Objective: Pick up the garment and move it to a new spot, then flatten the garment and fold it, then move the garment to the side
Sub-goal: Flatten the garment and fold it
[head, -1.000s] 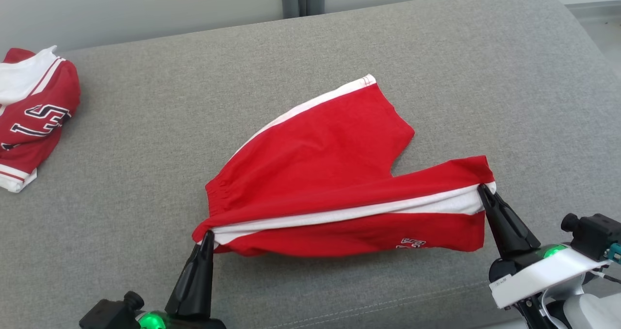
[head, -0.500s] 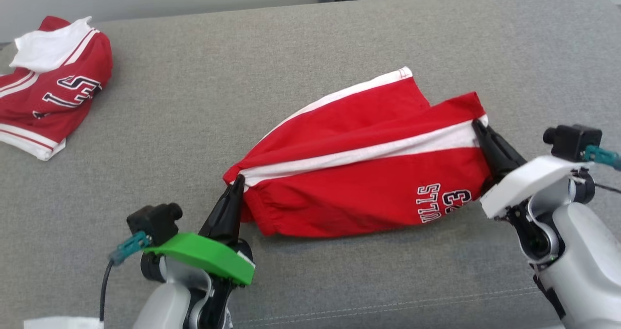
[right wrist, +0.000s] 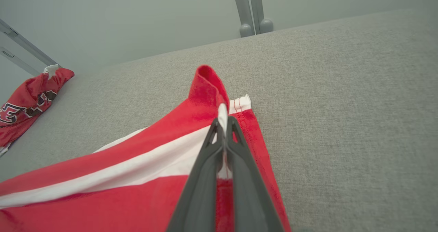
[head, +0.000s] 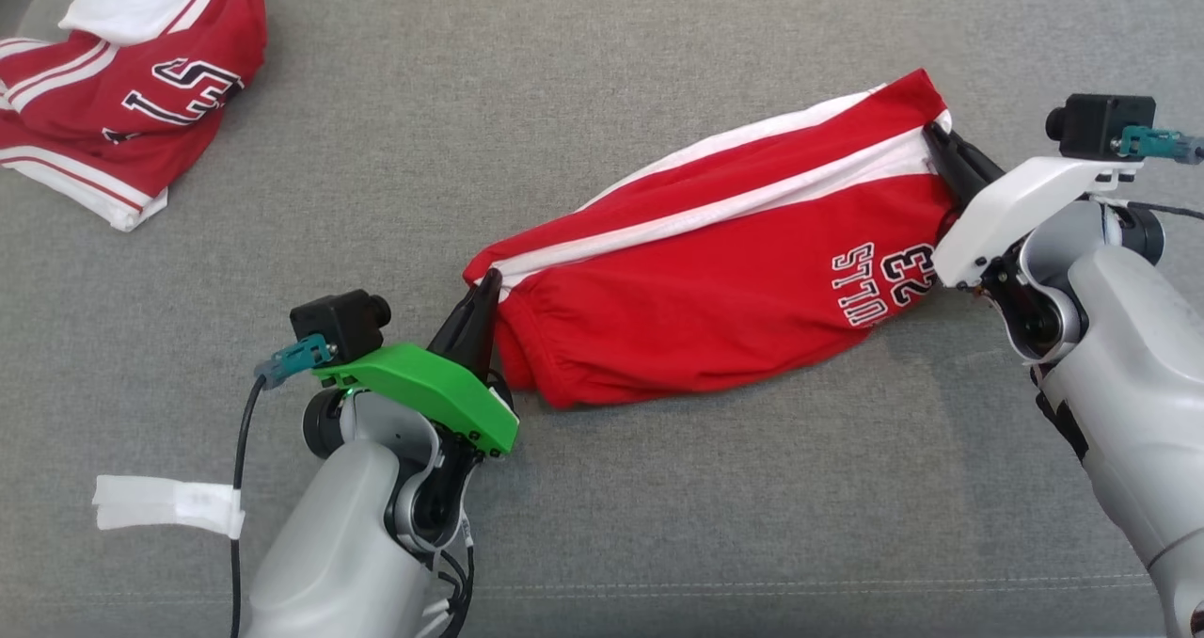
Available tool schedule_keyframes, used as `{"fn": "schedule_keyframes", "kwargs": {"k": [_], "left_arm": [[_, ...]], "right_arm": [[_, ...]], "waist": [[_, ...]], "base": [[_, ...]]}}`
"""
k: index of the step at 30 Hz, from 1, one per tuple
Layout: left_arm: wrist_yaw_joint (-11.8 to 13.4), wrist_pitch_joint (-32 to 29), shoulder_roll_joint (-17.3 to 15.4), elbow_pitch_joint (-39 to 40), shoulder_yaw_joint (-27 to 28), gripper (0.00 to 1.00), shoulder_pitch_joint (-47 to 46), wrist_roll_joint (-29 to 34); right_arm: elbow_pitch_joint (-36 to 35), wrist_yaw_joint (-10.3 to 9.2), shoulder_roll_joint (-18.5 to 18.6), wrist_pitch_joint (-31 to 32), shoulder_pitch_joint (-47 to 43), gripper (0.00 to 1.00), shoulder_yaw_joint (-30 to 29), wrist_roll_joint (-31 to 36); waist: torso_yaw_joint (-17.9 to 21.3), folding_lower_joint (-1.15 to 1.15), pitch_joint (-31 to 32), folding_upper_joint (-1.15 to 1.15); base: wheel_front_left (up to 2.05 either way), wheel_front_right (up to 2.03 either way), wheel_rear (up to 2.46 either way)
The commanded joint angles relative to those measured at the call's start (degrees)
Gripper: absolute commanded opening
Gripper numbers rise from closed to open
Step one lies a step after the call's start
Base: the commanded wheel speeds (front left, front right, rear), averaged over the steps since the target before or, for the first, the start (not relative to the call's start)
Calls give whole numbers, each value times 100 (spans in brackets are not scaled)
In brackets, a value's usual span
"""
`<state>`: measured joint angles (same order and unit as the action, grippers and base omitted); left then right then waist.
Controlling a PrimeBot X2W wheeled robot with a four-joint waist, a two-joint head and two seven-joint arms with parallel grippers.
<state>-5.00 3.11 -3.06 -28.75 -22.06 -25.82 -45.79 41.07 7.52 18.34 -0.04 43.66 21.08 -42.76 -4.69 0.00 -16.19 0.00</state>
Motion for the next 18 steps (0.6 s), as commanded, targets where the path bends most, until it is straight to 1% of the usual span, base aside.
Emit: {"fn": "schedule_keyframes", "kwargs": {"k": [1,4,5,6,10,15,16,17,18], "left_arm": [[2,63,-7,-133,-56,0,-224,-43],[4,122,5,-322,-159,0,-422,-142],[4,122,5,-322,-159,0,-422,-142],[17,184,6,-425,-216,0,-564,-204],[25,284,9,-491,-364,0,-715,-295],[31,417,10,-384,-717,0,-842,-283],[47,421,11,-359,-756,0,-853,-271],[67,427,11,-327,-794,0,-861,-260],[94,431,11,-298,-830,0,-870,-235]], "right_arm": [[226,-6,40,-61,239,0,102,-95],[523,-6,41,-105,516,0,283,-211],[523,-6,41,-105,516,0,283,-211],[709,-6,59,-146,687,0,393,-275],[944,-6,74,-198,887,0,562,-380],[1182,-6,131,-346,1116,0,918,-579],[1207,-6,148,-369,1136,2,973,-620],[1231,-6,169,-395,1164,11,1034,-659],[1248,-6,187,-431,1197,16,1088,-686]], "waist": [[-220,0,-257,0],[-271,0,-383,0],[-271,0,-383,0],[-292,0,-459,0],[-307,0,-545,0],[-336,0,-624,0],[-343,0,-630,0],[-350,0,-635,0],[-356,0,-641,0]], "base": [[0,0,0],[0,0,0],[0,0,0],[0,0,0],[0,0,0],[0,0,0],[0,0,0],[0,0,0],[0,0,0]]}}
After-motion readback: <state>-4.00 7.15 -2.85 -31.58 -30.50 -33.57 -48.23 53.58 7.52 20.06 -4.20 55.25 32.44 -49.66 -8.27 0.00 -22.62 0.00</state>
